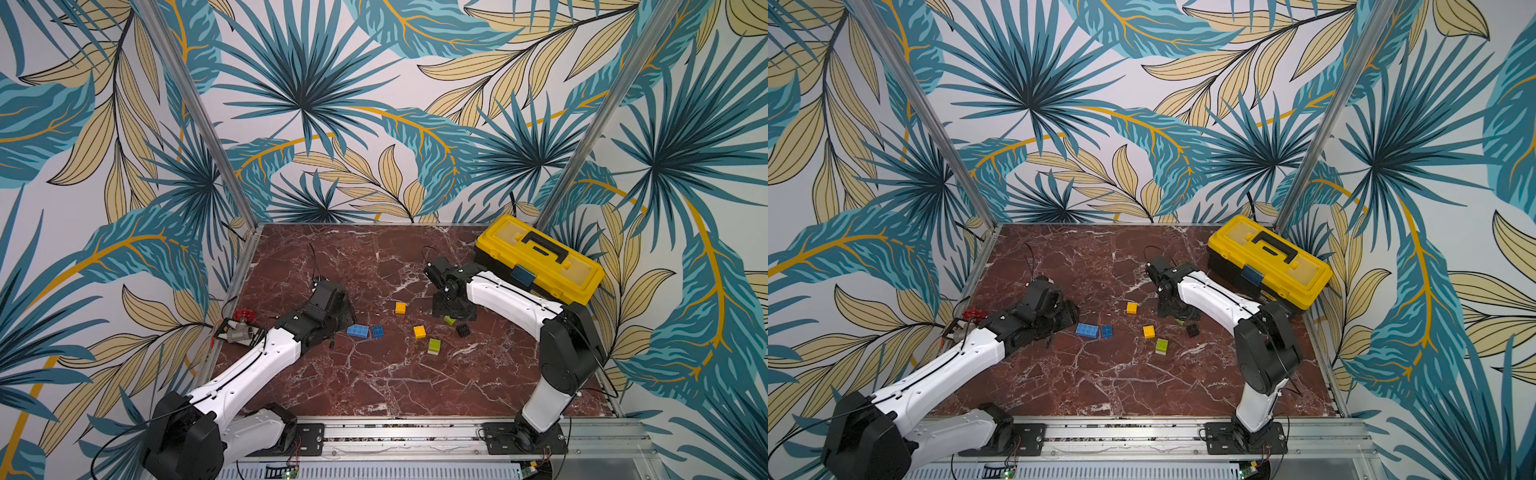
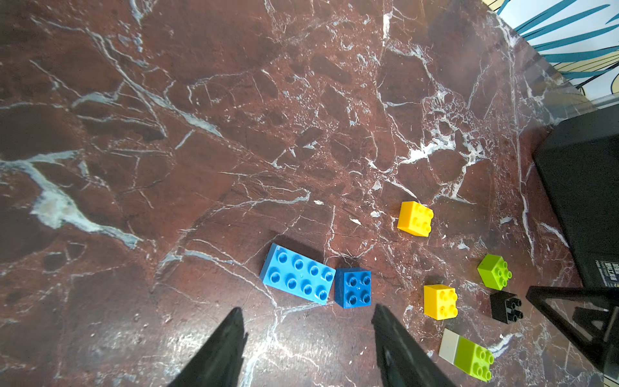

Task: Assemble the number 4 with lego
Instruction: Pick up the lego brick from the center of the board.

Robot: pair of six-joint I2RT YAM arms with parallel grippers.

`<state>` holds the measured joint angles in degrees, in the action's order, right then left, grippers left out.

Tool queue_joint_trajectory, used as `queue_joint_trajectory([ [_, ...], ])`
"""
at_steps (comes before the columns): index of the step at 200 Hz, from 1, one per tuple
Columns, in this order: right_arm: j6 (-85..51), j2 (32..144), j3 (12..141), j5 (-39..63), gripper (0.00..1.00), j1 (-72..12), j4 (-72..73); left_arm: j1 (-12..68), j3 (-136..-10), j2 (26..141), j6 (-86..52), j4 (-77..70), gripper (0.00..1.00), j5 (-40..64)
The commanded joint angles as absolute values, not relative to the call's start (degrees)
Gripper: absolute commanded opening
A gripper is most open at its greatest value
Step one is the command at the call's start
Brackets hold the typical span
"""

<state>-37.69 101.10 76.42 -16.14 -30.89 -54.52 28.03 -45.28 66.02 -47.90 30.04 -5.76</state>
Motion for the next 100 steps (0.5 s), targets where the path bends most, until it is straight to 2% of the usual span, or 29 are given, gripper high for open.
queue_joint_trajectory([
  [1, -32.15, 101.59, 73.24, -16.55, 0.78, -29.34, -53.19, 27.62, -47.11, 64.69, -47.24, 31.2, 0.63, -6.62],
  [54, -28.9, 101.95, 67.11, -14.86, 0.76, -27.91, -49.55, 27.53, -47.05, 65.33, -47.37, 30.88, 0.63, -6.03],
  [100, -26.45, 103.54, 64.45, -13.1, 0.66, -27.61, -44.5, 27.51, -46.93, 65.13, -47.46, 31.05, 0.62, -5.98],
])
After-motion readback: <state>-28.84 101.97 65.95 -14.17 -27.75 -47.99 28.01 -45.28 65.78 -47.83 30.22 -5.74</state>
